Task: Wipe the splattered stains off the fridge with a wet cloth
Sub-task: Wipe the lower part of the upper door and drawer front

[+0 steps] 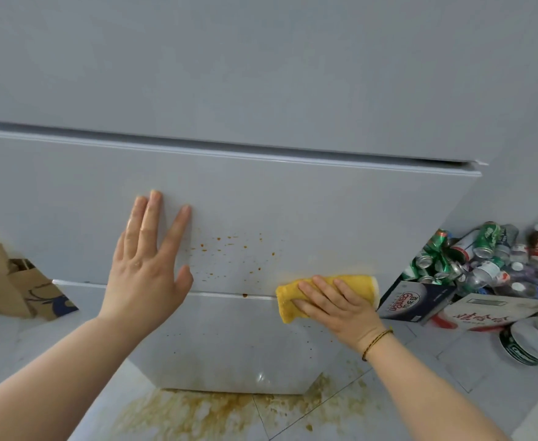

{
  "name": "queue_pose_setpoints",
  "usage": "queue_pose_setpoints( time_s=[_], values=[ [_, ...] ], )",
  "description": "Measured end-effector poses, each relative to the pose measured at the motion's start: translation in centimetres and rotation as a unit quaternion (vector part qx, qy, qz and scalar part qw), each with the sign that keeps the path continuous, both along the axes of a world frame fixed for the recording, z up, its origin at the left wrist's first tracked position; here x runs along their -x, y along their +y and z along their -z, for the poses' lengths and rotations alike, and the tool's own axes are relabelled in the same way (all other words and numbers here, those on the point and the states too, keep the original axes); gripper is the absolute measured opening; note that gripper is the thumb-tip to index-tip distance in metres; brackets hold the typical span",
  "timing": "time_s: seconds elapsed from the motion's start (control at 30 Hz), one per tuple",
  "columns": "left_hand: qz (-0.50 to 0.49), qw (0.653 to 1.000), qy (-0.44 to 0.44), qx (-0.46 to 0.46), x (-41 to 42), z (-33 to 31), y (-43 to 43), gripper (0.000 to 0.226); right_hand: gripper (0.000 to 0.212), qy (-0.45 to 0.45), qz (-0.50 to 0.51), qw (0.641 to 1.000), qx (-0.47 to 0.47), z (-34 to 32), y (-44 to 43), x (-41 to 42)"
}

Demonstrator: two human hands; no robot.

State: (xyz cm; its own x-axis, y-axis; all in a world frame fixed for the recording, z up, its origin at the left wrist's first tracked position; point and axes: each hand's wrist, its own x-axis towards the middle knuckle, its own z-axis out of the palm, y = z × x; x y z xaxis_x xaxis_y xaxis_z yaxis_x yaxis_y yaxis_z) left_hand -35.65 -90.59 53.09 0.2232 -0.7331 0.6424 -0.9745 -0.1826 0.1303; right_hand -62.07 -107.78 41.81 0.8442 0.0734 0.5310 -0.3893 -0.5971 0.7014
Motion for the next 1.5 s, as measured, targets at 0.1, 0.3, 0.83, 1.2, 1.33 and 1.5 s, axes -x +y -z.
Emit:
queue_pose_setpoints(
  time_s=[0.1,0.3,0.83,1.2,1.33,1.5],
  values=[
    [0.009,1.000,0.000,-0.012,-0.2,-0.2,0.3,0.079,0.050,0.076,-0.027,0.996,0.027,-2.5,-1.1,0.9],
    [0.011,1.000,0.011,-0.026,-0.2,-0.2,0.4,0.079,0.049,-0.221,-0.003,0.974,-0.057,-9.2,0.1,-1.4],
    [-0.033,0.999,0.031,-0.005,-3.0,-0.5,2.8,0.073,0.043,0.004,-0.038,0.998,-0.053,-3.1,4.0,-8.9],
    [-0.137,0.983,0.110,-0.061,-6.7,-0.3,3.9,0.100,0.046,-0.306,-0.018,0.947,-0.100,-7.4,6.3,-15.6],
    [-0.097,0.984,0.134,-0.059,-6.7,-0.6,4.4,0.092,0.047,-0.067,-0.033,0.994,-0.077,-1.1,7.0,-15.5],
    [-0.076,0.990,0.090,-0.074,-8.3,-0.7,5.3,0.092,0.045,0.036,-0.063,0.995,-0.074,-2.2,6.7,-15.2]
  ],
)
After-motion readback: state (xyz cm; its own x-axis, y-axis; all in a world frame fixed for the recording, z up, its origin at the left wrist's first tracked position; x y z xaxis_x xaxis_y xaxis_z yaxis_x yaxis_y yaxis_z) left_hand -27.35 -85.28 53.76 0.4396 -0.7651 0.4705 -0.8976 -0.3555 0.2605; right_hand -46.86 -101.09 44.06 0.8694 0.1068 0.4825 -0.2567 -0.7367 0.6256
